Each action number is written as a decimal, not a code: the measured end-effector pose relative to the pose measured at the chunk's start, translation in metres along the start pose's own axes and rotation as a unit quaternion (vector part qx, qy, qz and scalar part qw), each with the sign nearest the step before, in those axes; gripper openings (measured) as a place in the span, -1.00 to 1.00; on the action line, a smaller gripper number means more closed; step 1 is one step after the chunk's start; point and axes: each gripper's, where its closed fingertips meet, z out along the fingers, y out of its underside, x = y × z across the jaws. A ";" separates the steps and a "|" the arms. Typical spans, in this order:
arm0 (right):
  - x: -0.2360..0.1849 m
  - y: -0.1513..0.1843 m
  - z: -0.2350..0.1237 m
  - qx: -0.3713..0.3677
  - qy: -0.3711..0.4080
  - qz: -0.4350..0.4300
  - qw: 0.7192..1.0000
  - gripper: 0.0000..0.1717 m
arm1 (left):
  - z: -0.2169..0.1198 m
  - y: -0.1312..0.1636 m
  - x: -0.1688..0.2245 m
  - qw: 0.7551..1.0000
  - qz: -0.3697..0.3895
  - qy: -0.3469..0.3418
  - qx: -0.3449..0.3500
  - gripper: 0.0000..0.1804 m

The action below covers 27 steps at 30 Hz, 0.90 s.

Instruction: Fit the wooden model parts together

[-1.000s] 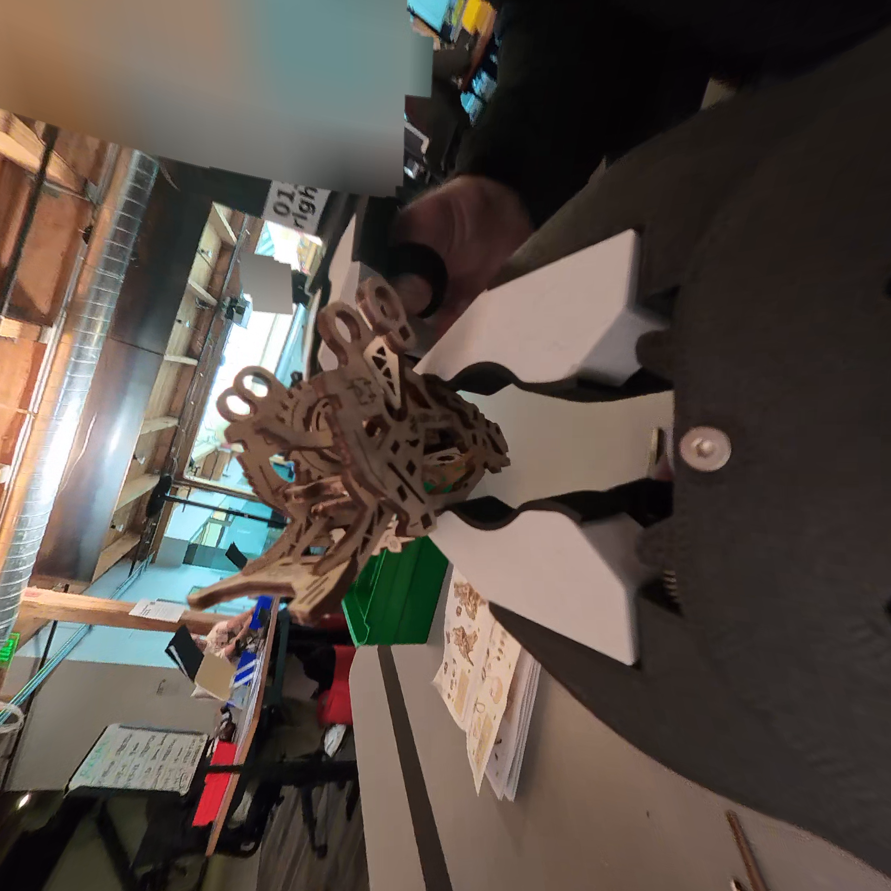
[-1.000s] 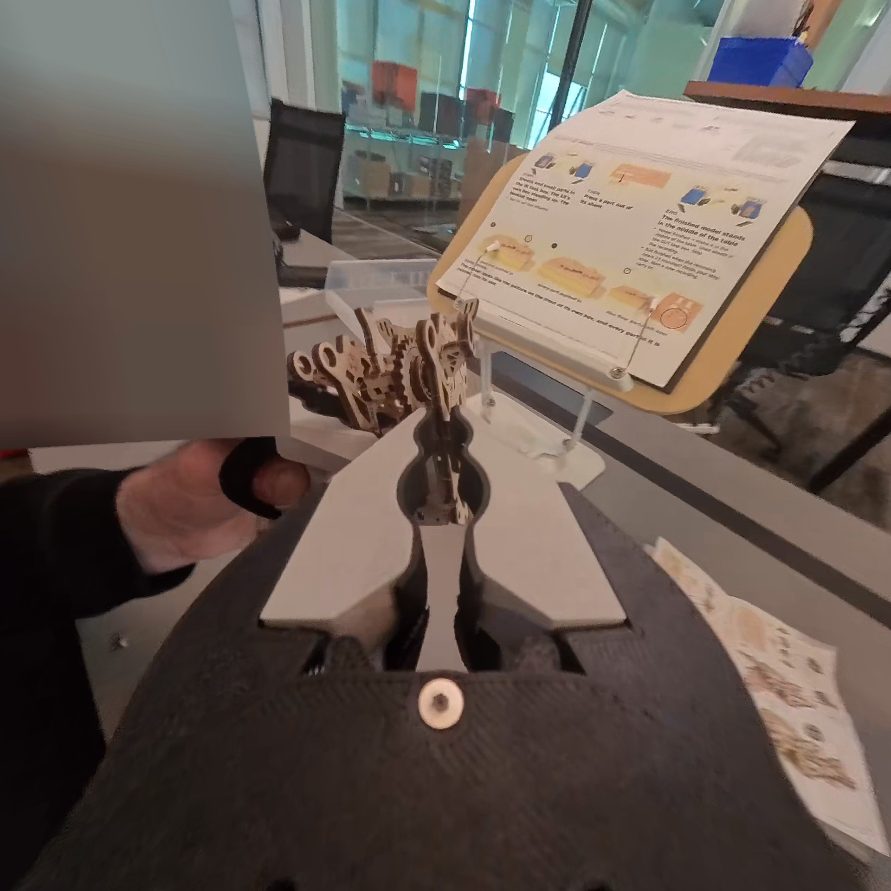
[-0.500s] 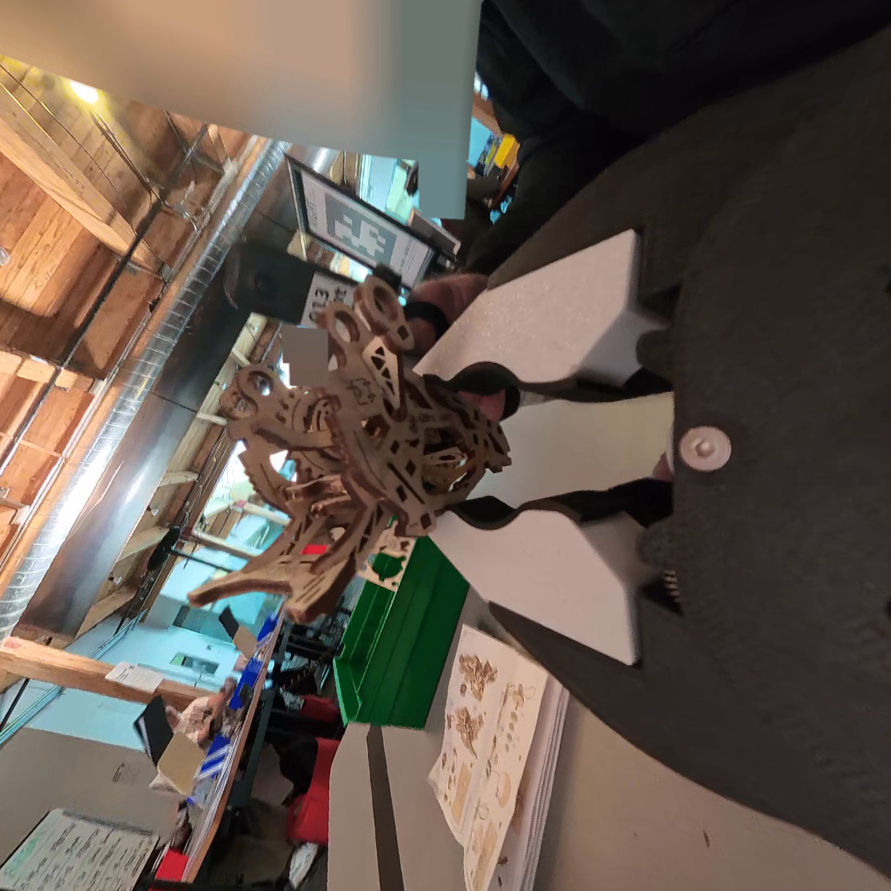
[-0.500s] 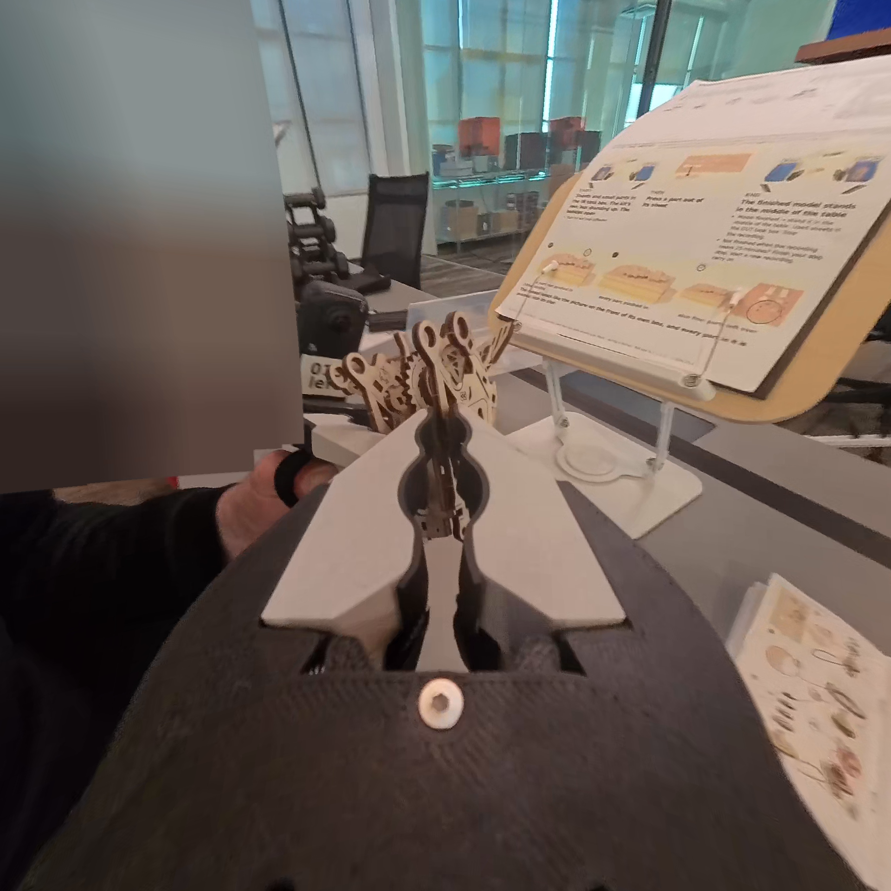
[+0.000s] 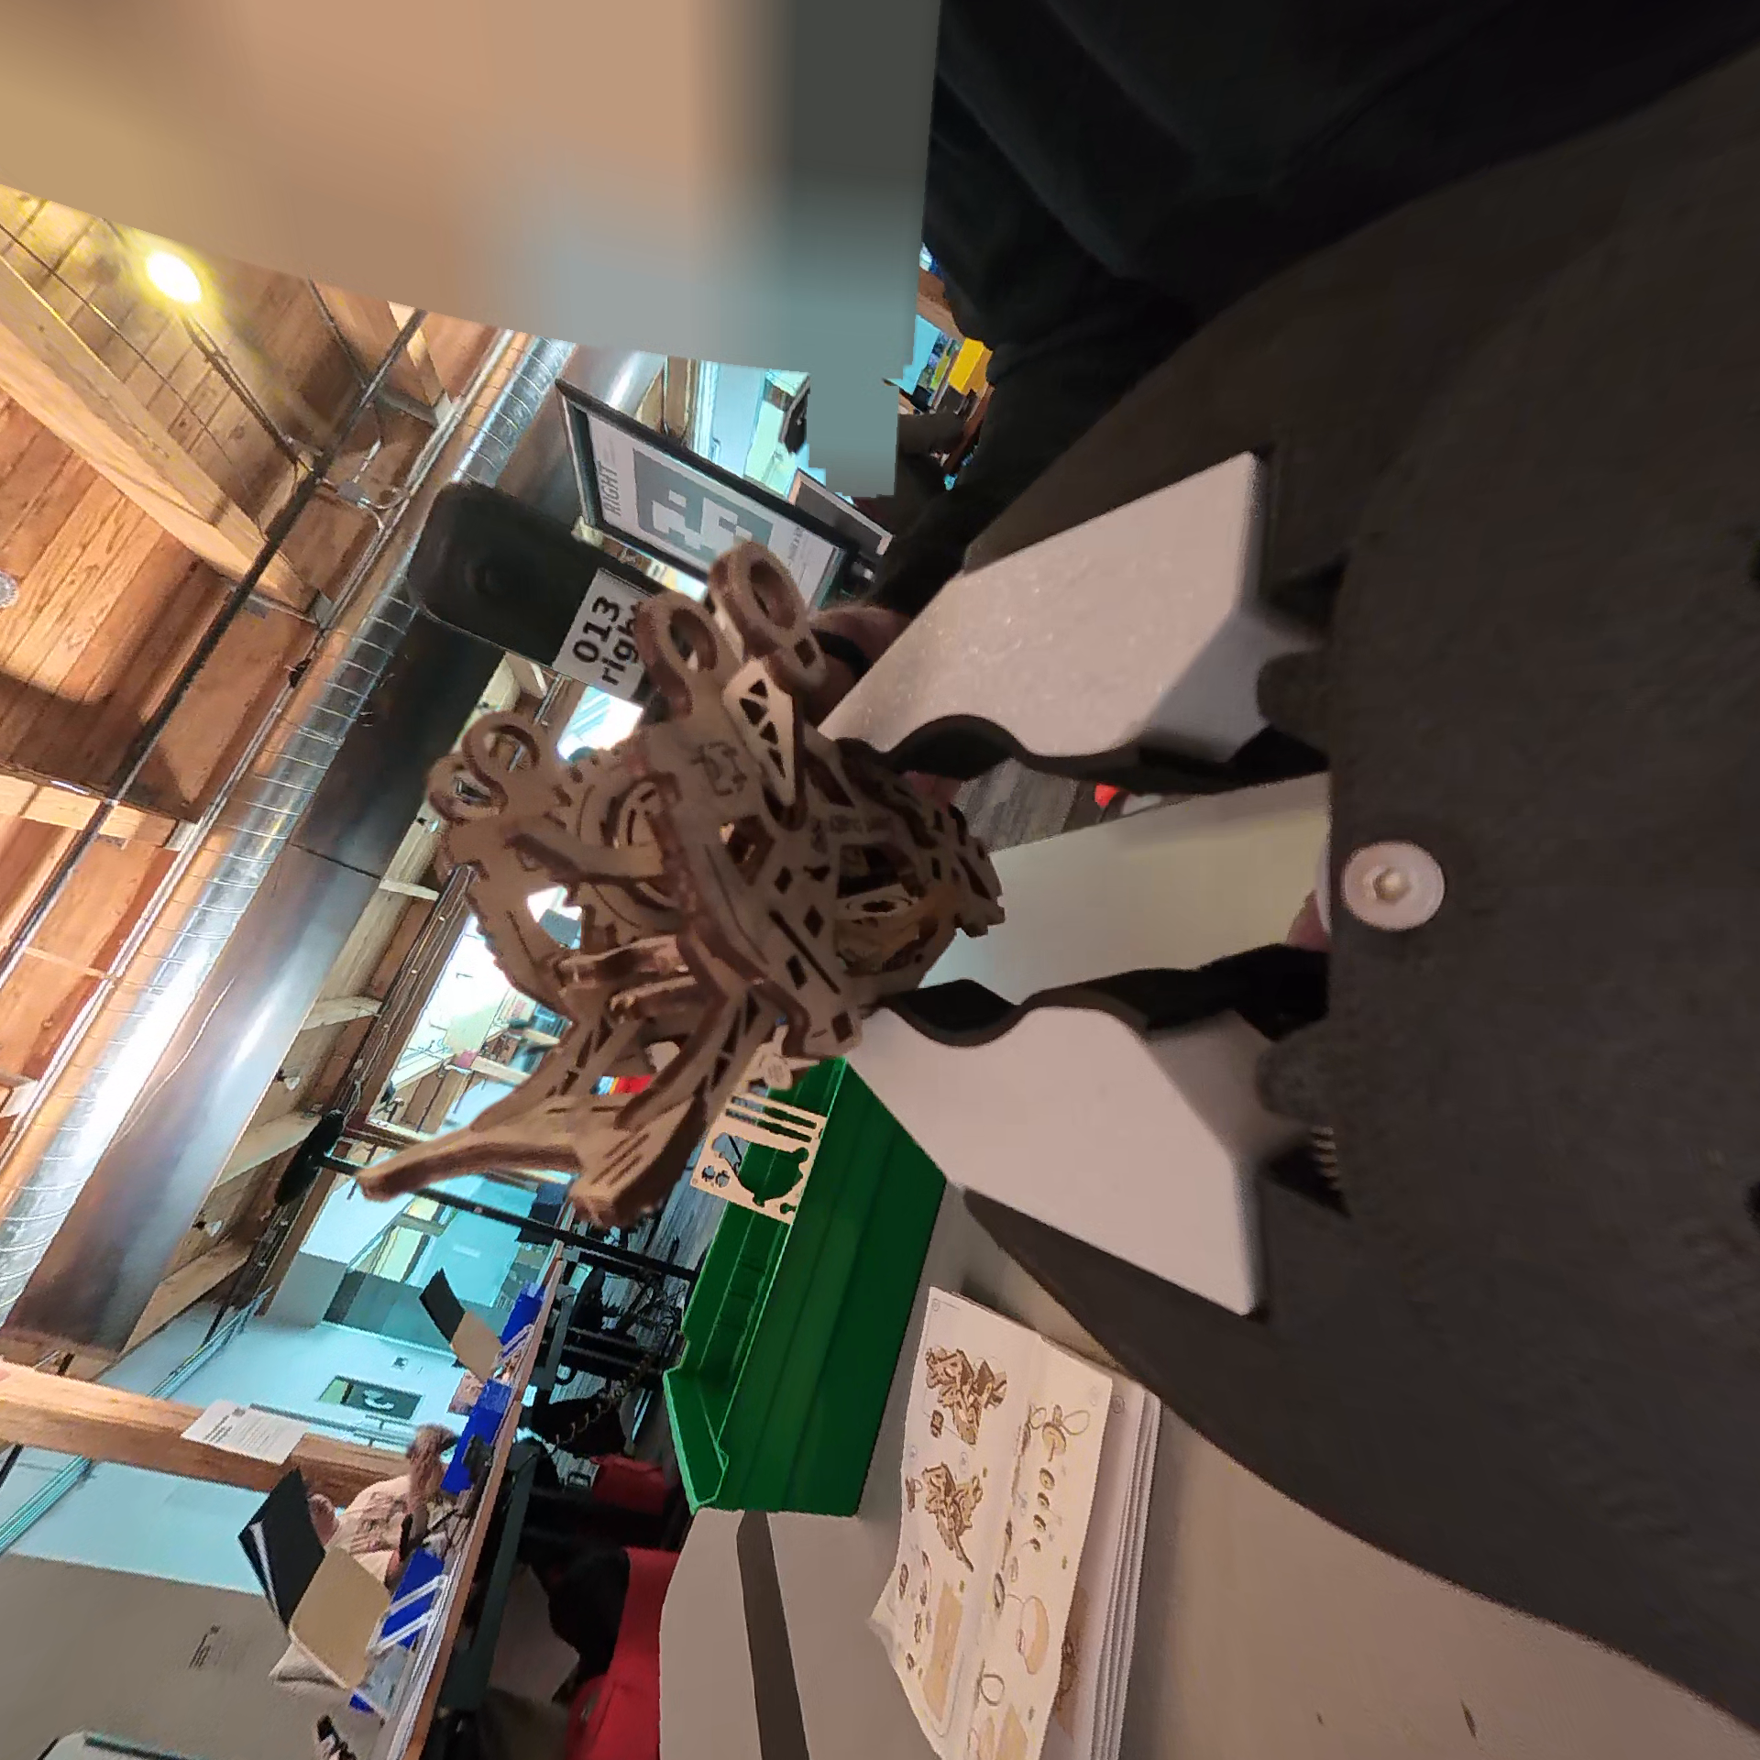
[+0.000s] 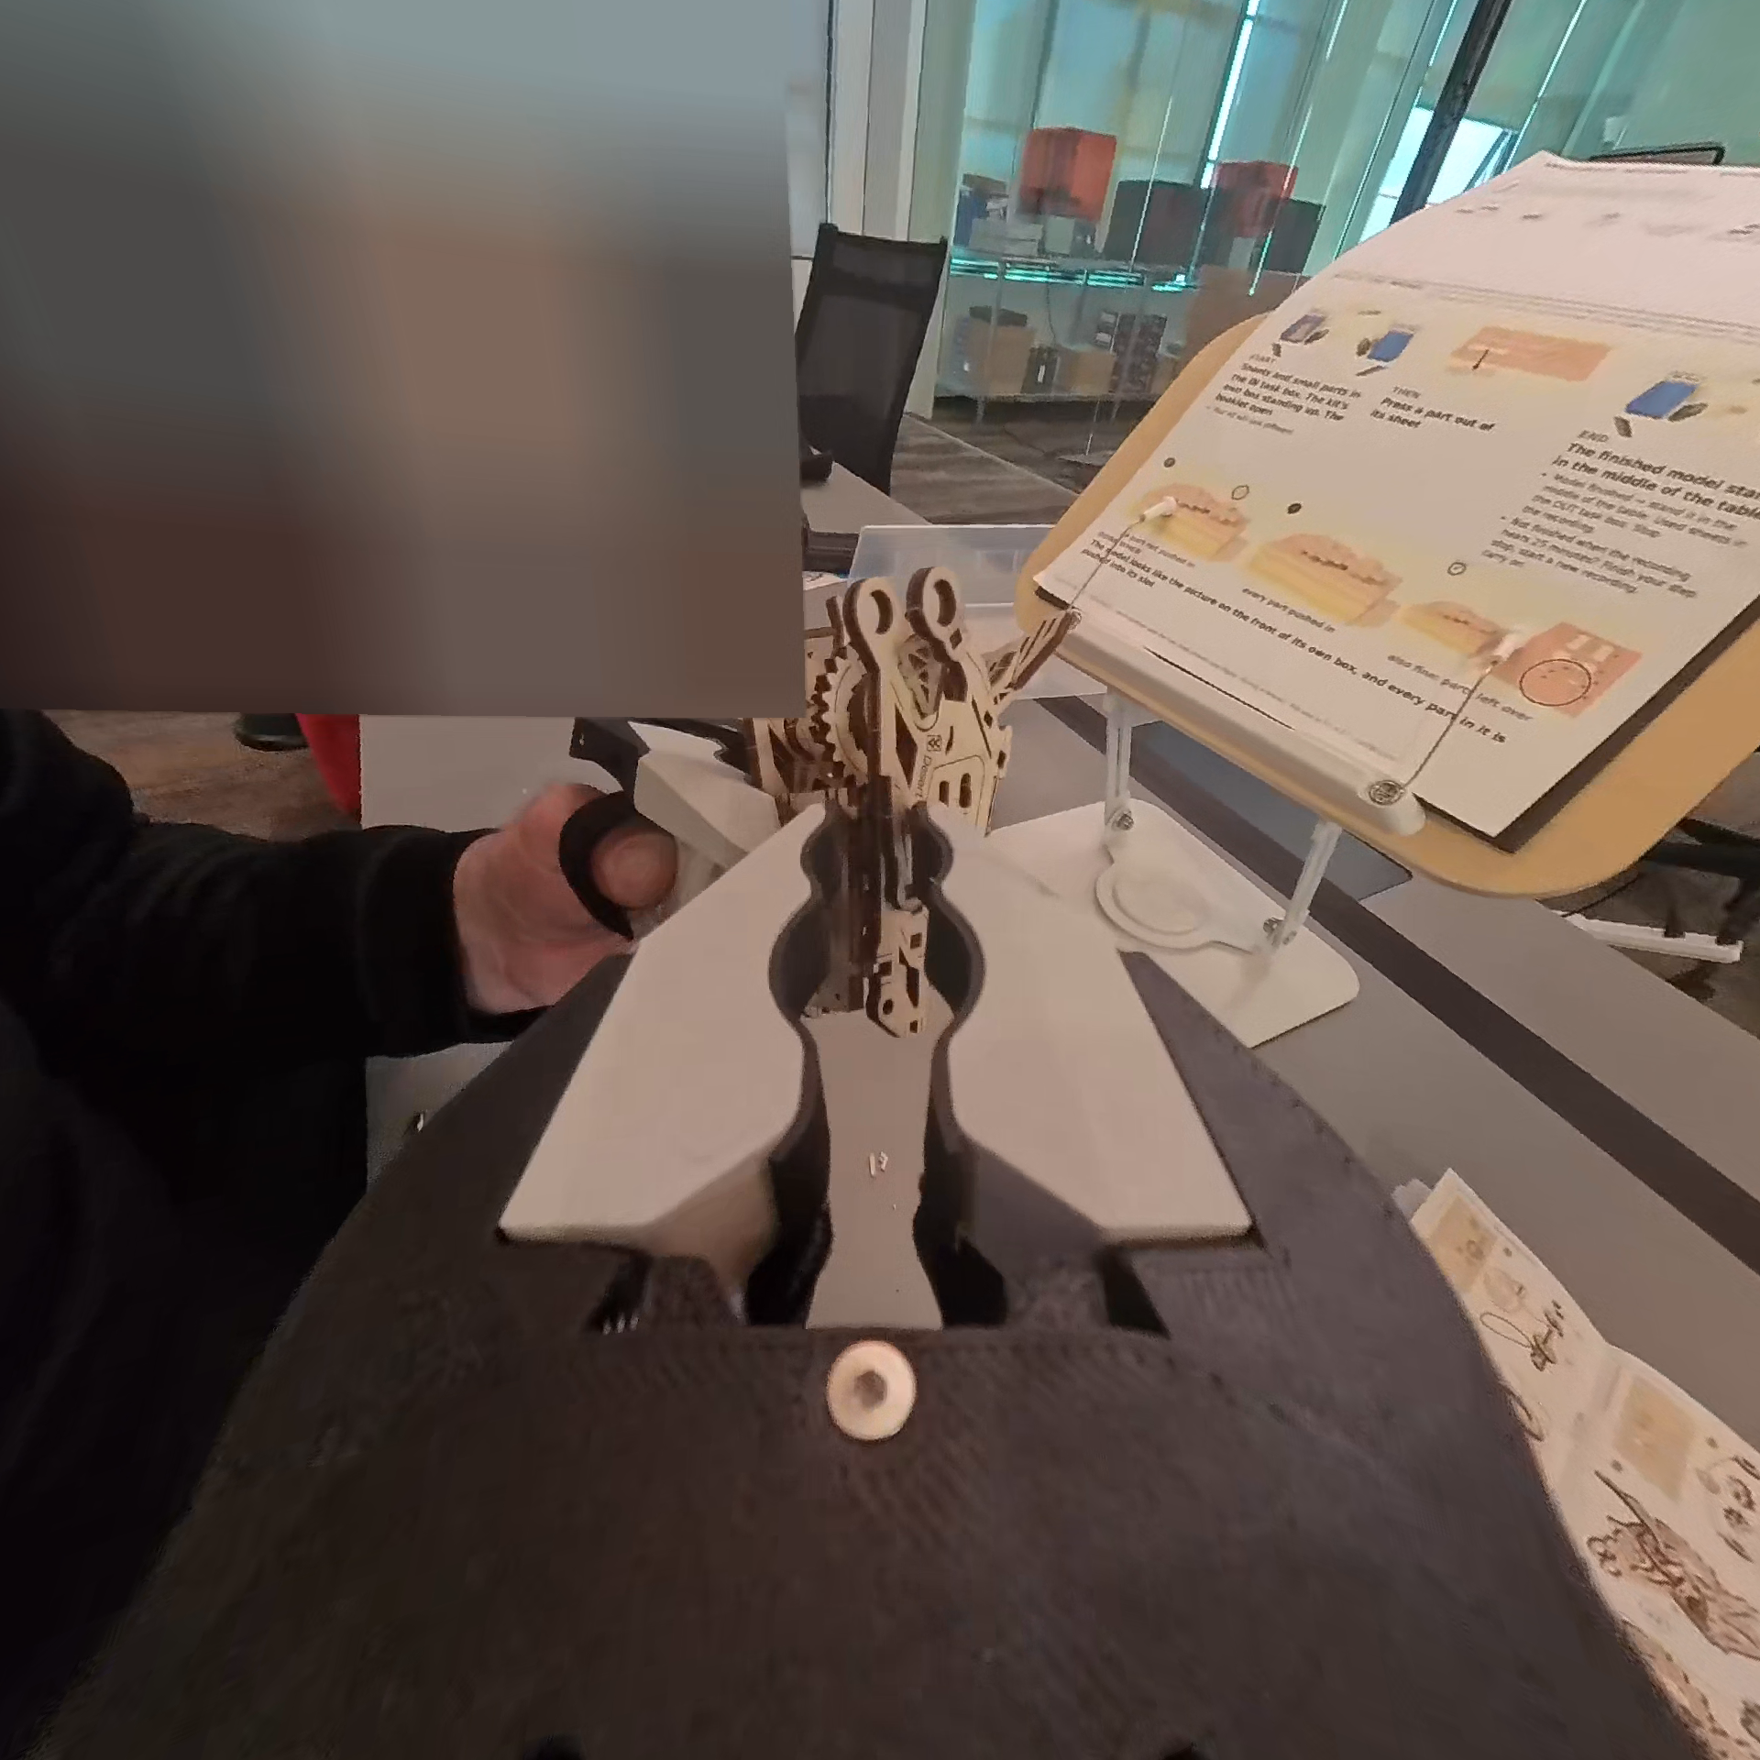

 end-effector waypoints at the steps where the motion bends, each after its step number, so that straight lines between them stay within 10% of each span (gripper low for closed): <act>1: 0.000 0.001 0.000 -0.003 -0.003 -0.001 1.000 -0.87 | 0.000 0.001 0.000 1.000 0.006 0.000 -0.003 -0.58; 27: 0.012 -0.006 0.002 -0.070 0.120 -0.102 0.985 -0.95 | 0.005 -0.002 -0.008 0.979 0.157 -0.118 -0.062 -0.57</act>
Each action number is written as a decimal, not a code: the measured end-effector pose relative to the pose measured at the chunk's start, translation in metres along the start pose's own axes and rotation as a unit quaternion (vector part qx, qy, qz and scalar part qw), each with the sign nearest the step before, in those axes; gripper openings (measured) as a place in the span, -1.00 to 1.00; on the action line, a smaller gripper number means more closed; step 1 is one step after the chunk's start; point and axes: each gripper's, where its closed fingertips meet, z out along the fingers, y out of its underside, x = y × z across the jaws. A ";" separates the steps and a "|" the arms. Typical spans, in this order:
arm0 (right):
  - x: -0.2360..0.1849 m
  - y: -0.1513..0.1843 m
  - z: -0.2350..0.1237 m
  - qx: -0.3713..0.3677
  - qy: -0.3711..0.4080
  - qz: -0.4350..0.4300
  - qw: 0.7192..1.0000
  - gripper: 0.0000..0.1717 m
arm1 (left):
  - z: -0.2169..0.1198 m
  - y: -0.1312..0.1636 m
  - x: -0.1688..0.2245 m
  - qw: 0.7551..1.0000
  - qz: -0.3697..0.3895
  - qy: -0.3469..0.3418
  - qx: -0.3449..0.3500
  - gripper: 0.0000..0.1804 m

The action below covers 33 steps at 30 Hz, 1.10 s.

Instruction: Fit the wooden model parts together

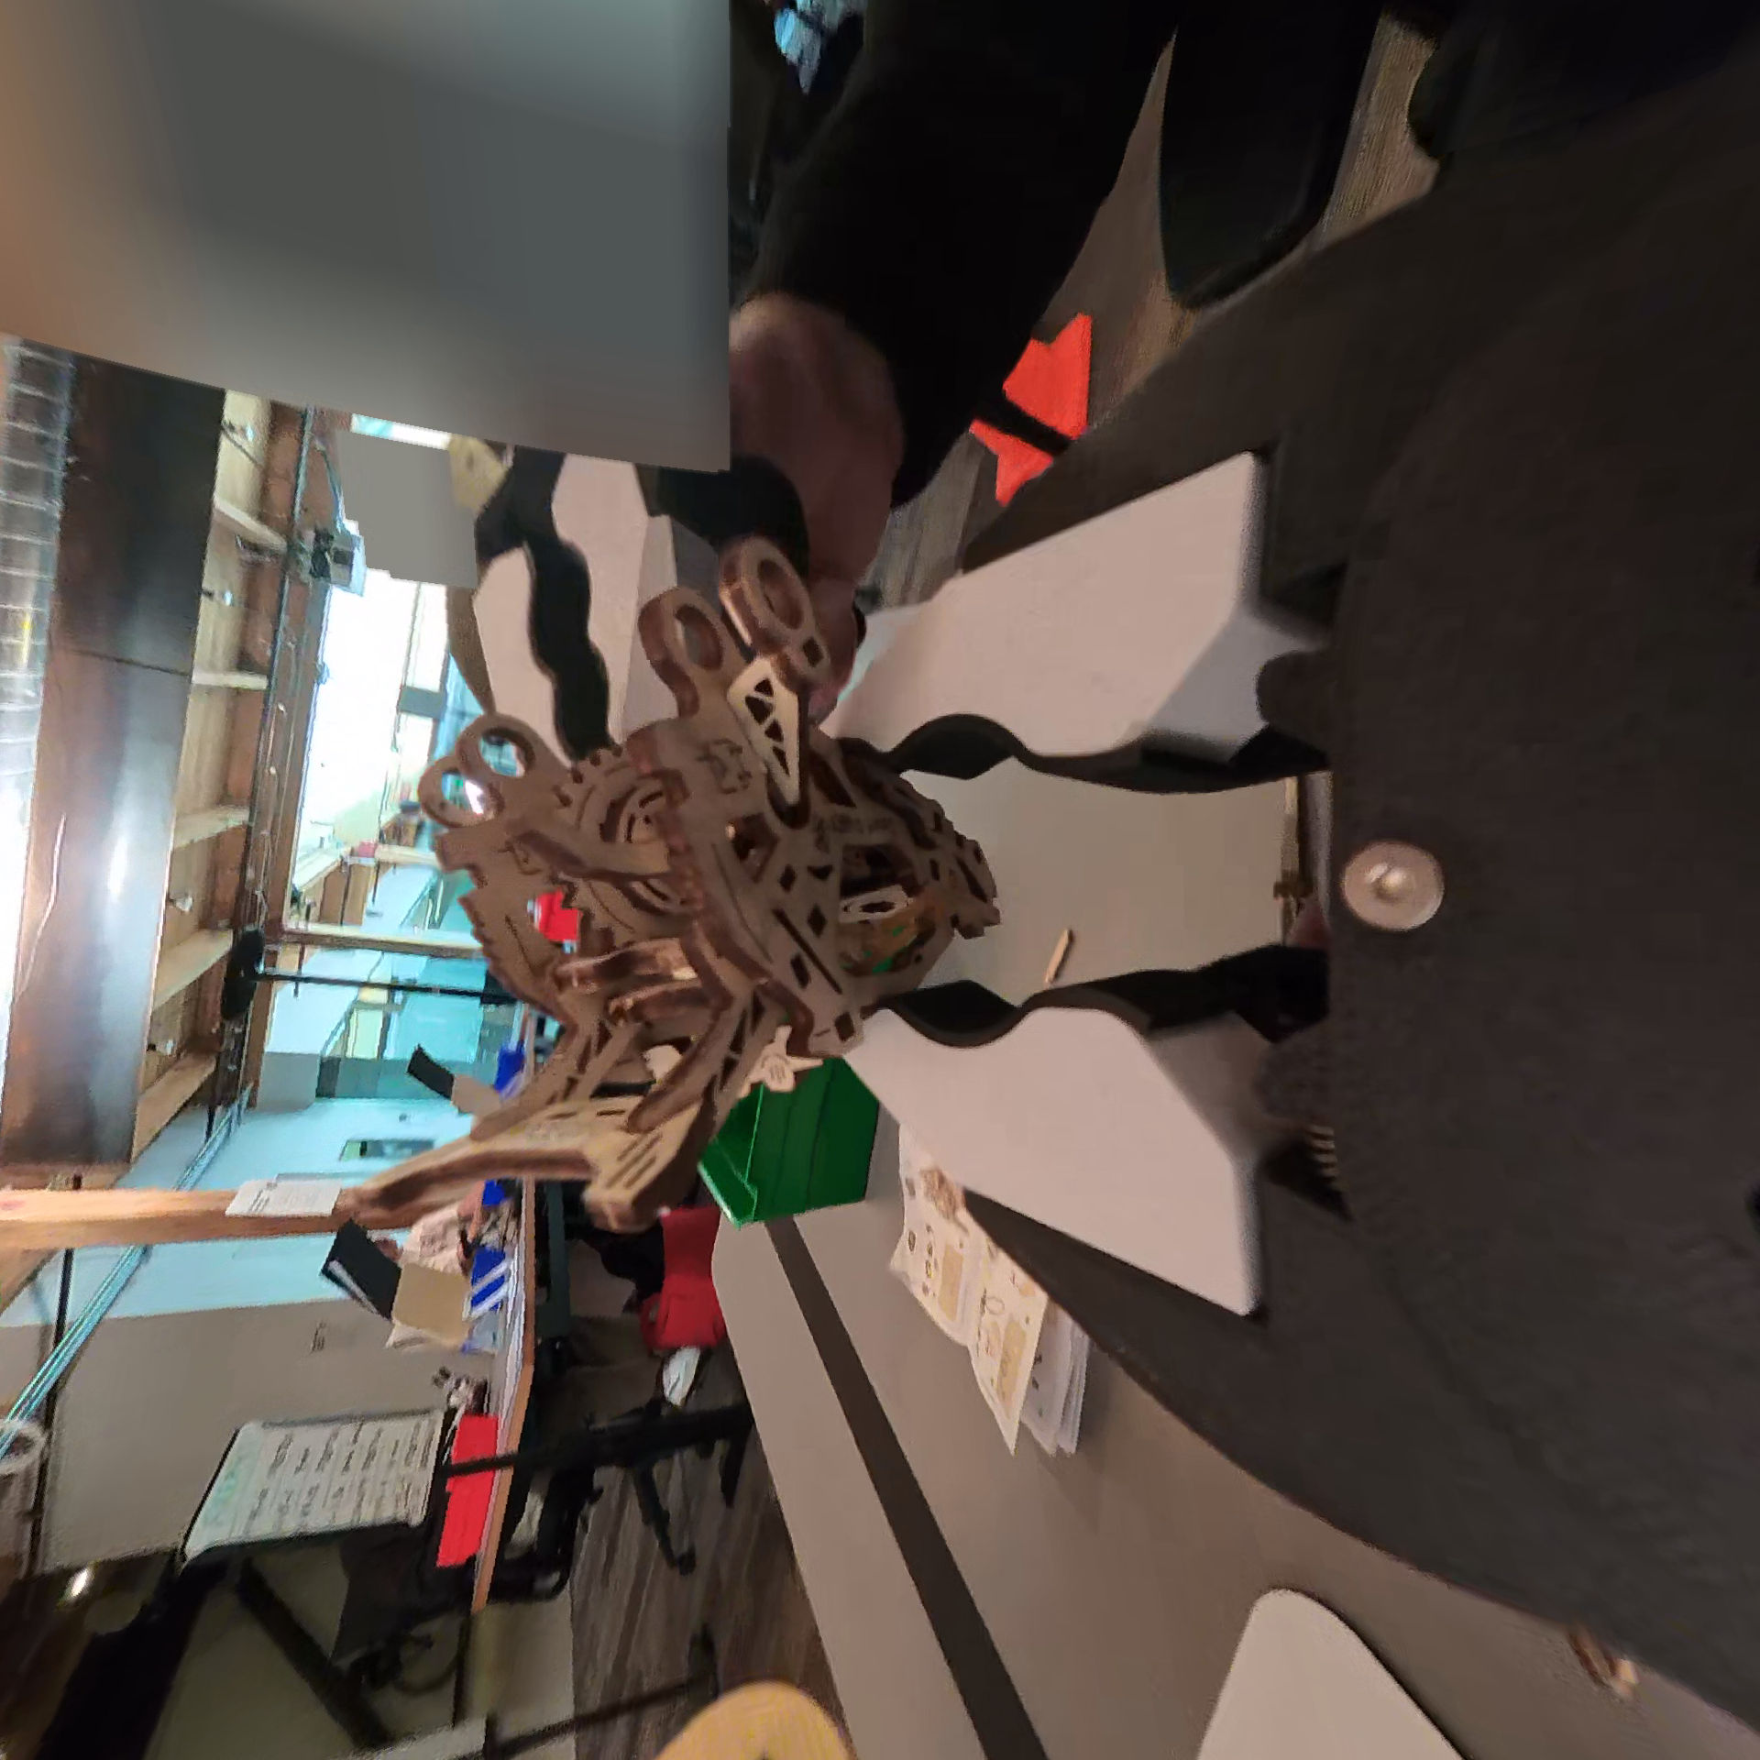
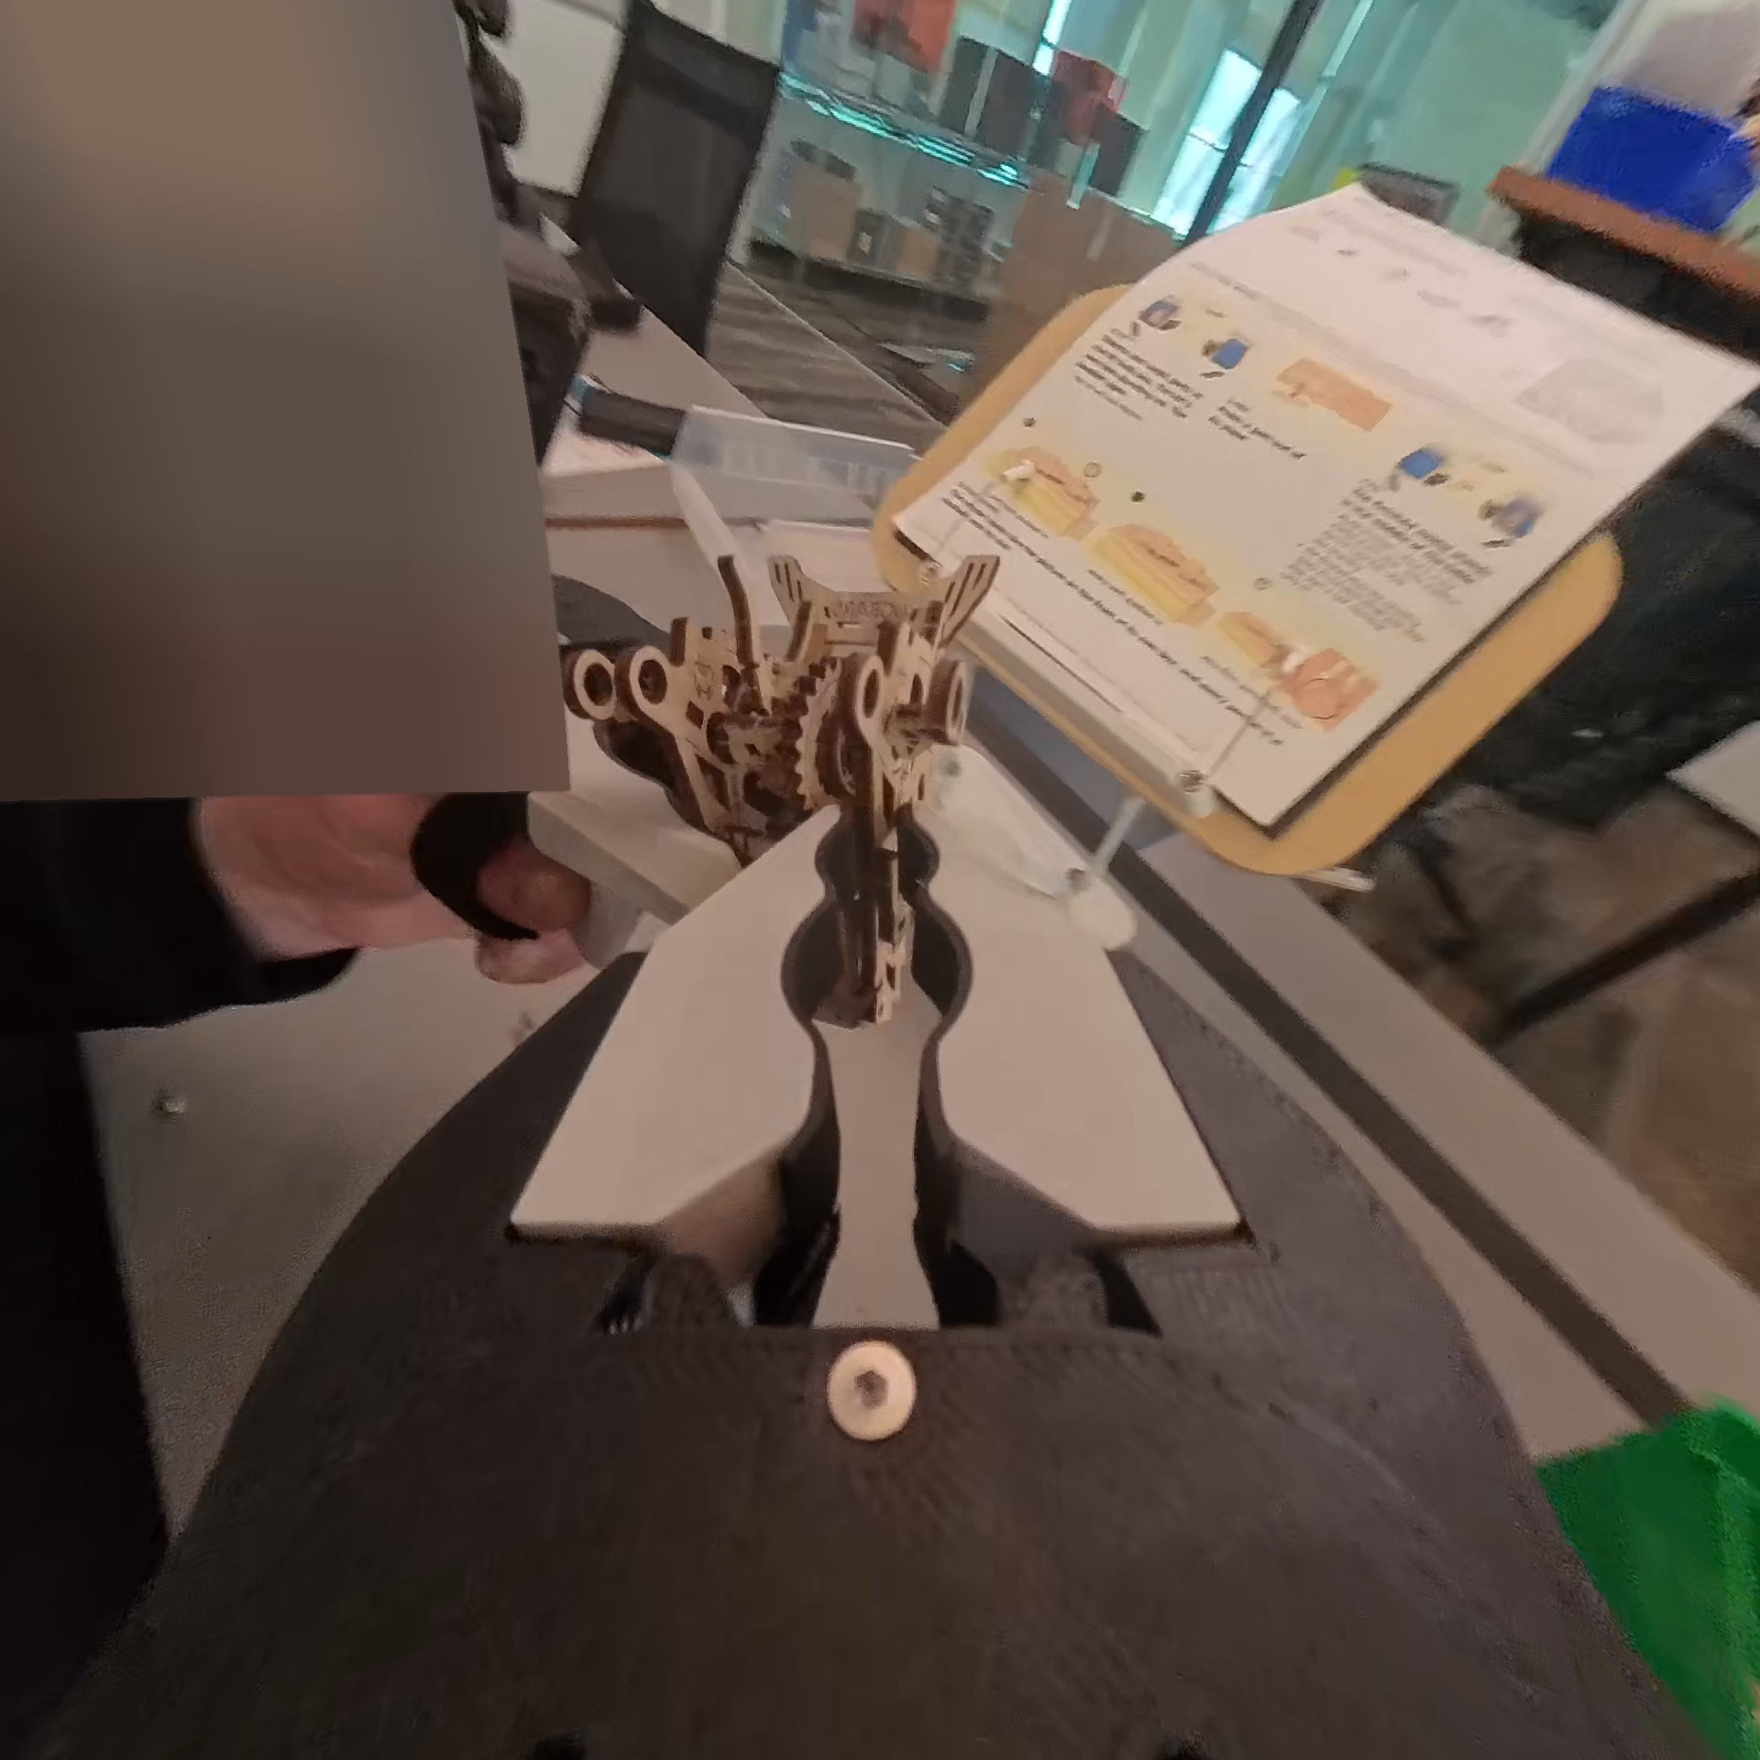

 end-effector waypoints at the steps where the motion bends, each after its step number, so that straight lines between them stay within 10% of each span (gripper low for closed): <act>1: 0.002 0.002 0.001 -0.011 0.019 -0.014 1.000 -0.96 | 0.000 0.000 -0.003 1.000 0.006 -0.012 -0.003 -0.57; 19: 0.004 -0.008 0.003 0.000 0.009 0.036 0.999 -0.96 | -0.001 -0.012 -0.003 0.999 0.009 0.034 0.026 -0.56; 33: -0.001 -0.017 0.009 0.012 0.059 0.020 0.998 -0.97 | -0.003 -0.029 -0.011 0.992 0.094 -0.059 0.065 -0.47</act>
